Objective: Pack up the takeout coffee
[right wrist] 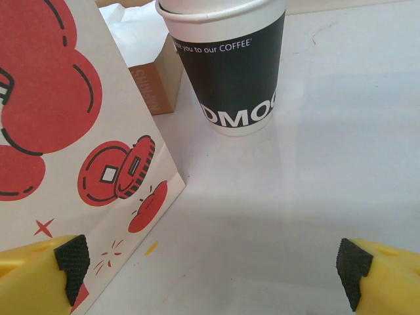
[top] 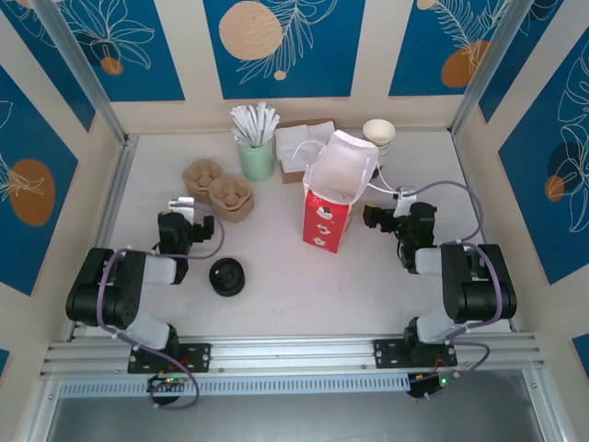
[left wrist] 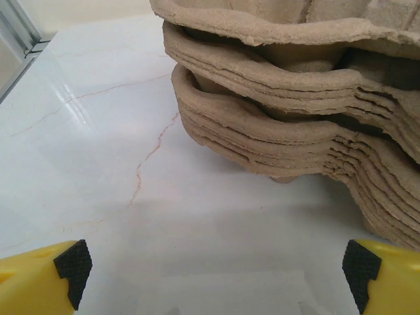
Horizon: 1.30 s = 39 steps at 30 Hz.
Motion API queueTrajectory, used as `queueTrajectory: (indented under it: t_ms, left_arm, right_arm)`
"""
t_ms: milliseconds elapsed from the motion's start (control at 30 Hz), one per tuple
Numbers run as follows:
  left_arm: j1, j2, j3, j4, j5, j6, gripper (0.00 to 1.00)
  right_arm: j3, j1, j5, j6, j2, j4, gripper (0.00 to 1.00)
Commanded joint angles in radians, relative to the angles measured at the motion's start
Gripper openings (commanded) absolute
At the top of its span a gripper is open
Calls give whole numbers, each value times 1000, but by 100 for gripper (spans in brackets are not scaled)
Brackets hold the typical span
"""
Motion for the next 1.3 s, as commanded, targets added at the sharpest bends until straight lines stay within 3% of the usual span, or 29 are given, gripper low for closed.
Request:
queueTrajectory:
  t_ms: [0, 633, 700, 933, 1067, 1267]
  left_arm:
    - [7, -4, 8, 37, 0, -7, 99]
    - [7, -15, 8, 33, 0, -4, 99]
    - [6, -86, 40, -86, 4, -2, 99]
    - [6, -423, 143, -492, -159, -15, 99]
    - [5, -593, 227, -701, -195, -40, 99]
    - [6, -691, 464, -1092, -261, -235, 99]
  right_arm:
    - [4, 0, -8, -24, 2, 21, 99]
    - [20, -23, -22, 1, -27, -31, 99]
    - [26, -29, -7, 17, -50, -63, 99]
    - [112, -72, 111, 81, -212, -390, 99]
    - [134, -115, 144, 115, -308, -501, 99]
    - [307, -167, 242, 257, -382, -834, 99]
